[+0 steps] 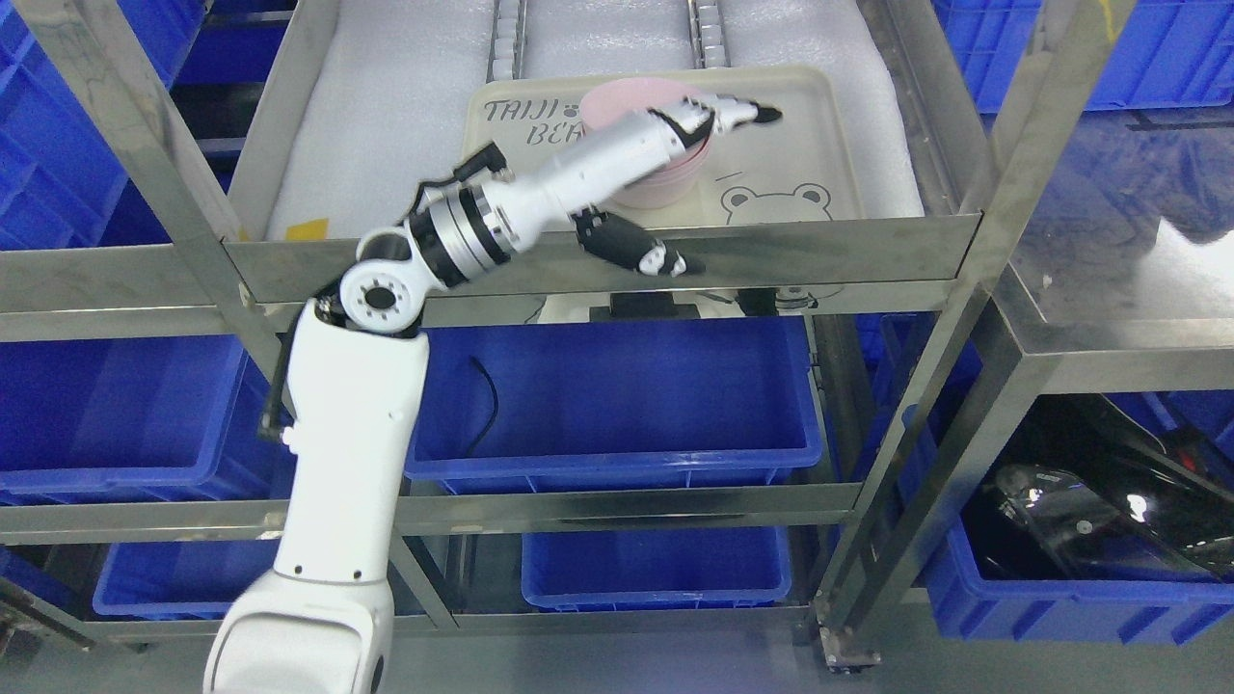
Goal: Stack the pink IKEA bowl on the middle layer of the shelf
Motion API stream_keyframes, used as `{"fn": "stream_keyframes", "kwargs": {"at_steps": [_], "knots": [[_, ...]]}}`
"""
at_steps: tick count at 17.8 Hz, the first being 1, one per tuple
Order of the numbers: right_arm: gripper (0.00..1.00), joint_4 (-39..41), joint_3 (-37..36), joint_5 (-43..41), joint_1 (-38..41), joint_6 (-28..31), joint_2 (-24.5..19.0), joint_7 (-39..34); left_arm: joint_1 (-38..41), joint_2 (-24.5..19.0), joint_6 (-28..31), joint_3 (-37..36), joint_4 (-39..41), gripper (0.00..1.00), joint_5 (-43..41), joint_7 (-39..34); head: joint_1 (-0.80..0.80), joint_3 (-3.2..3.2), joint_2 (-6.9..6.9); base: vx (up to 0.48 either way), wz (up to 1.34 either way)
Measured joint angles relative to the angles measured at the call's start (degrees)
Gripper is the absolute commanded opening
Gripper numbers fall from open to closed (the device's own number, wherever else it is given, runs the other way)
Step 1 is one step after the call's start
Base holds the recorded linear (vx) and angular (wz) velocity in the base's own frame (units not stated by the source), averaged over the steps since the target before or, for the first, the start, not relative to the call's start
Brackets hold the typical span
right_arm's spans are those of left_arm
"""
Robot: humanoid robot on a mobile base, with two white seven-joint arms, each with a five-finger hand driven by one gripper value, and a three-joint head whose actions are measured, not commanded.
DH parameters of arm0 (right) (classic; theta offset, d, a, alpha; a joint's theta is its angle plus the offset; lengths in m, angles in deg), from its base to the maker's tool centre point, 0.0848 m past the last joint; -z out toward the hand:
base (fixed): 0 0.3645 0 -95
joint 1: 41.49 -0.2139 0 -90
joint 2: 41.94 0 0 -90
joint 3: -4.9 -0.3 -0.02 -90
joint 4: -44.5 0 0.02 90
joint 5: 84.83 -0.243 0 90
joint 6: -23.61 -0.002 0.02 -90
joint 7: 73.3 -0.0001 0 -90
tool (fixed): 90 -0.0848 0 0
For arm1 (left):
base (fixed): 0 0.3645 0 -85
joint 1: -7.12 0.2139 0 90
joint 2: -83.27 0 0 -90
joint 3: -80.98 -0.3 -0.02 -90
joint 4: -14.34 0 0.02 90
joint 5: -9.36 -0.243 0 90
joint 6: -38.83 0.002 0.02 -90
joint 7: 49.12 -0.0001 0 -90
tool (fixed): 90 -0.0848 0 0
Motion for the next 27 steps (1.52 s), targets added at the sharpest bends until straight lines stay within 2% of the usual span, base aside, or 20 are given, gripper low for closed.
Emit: {"fn": "stream_keyframes", "kwargs": {"at_steps": [5, 9, 12, 15, 17, 23, 27], "knots": [[1.00, 0.0, 0.0, 0.0, 0.0, 0.0, 0.0, 0.0, 14.7, 0.7, -3.2, -5.1, 2.9, 1.00, 1.6, -0.8, 0.00, 0.00, -0.01, 0.000, 0.00], [1.00, 0.0, 0.0, 0.0, 0.0, 0.0, 0.0, 0.0, 24.3, 1.0, -3.7, -5.6, 4.0, 1.00, 2.5, -1.8, 0.00, 0.00, -0.01, 0.000, 0.00], [1.00, 0.0, 0.0, 0.0, 0.0, 0.0, 0.0, 0.0, 29.8, 1.2, -3.8, -4.4, 3.1, 1.00, 3.8, -8.3, 0.00, 0.00, -0.01, 0.000, 0.00], [1.00, 0.0, 0.0, 0.0, 0.0, 0.0, 0.0, 0.0, 34.8, 1.3, -3.8, -2.9, 1.1, 1.00, 6.9, -19.8, 0.00, 0.00, -0.01, 0.000, 0.00], [1.00, 0.0, 0.0, 0.0, 0.0, 0.0, 0.0, 0.0, 37.0, 1.4, -3.4, -2.1, 0.0, 1.00, 9.5, -24.5, 0.00, 0.00, -0.01, -0.005, -0.04], [1.00, 0.0, 0.0, 0.0, 0.0, 0.0, 0.0, 0.0, 39.7, 1.5, 7.4, 2.2, -1.9, 1.00, 14.8, -36.8, 0.00, 0.00, -0.01, -0.076, 0.10], [1.00, 0.0, 0.0, 0.0, 0.0, 0.0, 0.0, 0.0, 38.8, 1.6, 13.2, 4.1, -2.3, 1.00, 16.1, -39.9, 0.00, 0.00, -0.01, -0.116, -0.06]]}}
